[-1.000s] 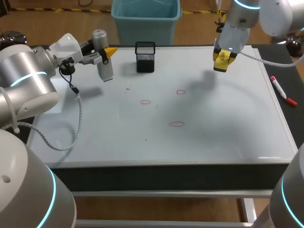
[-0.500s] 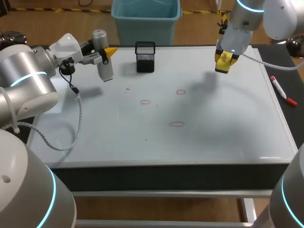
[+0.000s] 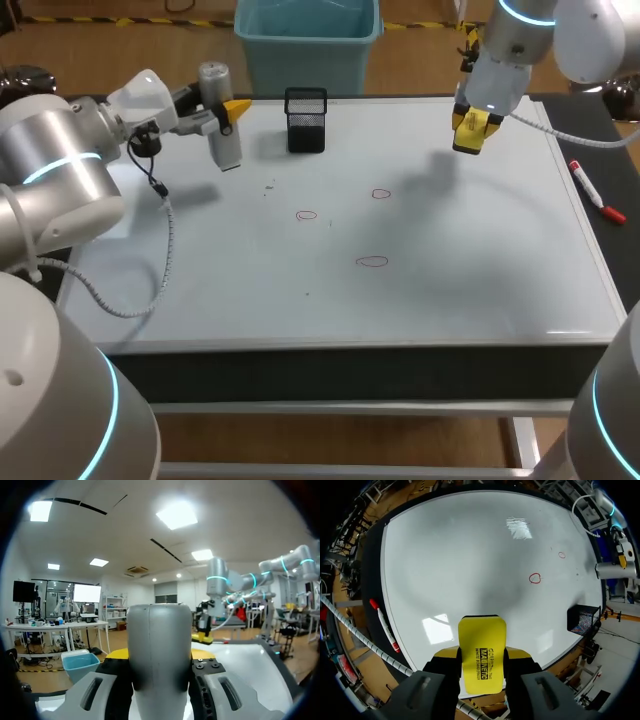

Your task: Pick up the inspection probe, press it on each red-marked spot on the whiteboard one by one, put down the probe, pick up the eraser, and wipe off all the red marks.

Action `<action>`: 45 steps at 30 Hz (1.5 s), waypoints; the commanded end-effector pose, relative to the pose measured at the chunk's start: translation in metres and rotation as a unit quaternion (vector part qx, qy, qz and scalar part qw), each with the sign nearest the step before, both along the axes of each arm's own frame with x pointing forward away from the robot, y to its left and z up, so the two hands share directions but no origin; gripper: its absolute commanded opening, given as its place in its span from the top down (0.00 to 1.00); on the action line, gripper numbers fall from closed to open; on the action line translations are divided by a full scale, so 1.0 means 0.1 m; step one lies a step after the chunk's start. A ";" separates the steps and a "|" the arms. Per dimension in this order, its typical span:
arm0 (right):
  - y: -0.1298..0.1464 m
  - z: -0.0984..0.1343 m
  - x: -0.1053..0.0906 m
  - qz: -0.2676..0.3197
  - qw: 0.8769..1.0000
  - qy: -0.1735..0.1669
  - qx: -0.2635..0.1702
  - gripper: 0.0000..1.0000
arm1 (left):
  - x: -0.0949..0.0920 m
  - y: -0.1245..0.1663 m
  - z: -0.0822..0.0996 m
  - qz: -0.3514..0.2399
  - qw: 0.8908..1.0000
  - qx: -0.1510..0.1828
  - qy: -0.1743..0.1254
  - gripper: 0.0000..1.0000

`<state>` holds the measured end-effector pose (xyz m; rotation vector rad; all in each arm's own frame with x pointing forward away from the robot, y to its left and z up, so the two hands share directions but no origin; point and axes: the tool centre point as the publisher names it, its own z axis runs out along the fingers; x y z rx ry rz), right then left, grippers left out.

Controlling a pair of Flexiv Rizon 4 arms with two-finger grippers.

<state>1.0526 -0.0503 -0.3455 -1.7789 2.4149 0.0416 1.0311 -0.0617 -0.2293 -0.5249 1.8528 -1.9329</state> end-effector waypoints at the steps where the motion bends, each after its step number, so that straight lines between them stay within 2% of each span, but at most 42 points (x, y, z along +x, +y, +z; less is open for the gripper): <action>1: -0.01 0.01 0.00 0.001 1.000 0.000 -0.002 1.00 | -0.11 -0.12 -0.02 -0.041 0.999 -0.006 0.000 1.00; 5: -0.01 0.01 0.00 0.001 1.000 0.000 -0.002 1.00 | -0.28 -0.27 -0.02 -0.071 0.997 -0.014 -0.001 1.00; 10: -0.01 0.01 0.00 0.001 1.000 0.000 -0.002 1.00 | -0.49 -0.42 0.01 -0.101 0.994 -0.045 -0.013 1.00; 15: -0.01 0.01 0.00 0.001 1.000 0.000 -0.002 1.00 | -0.60 -0.64 0.03 -0.144 0.988 -0.051 -0.015 1.00; 25: -0.01 0.01 0.00 0.001 1.000 0.000 -0.002 1.00 | -0.63 -1.02 -0.04 -0.220 0.975 -0.042 0.004 1.00; 45: -0.01 0.01 0.00 0.001 1.000 0.000 -0.002 1.00 | -0.74 -1.29 -0.25 -0.253 0.966 -0.049 0.002 1.00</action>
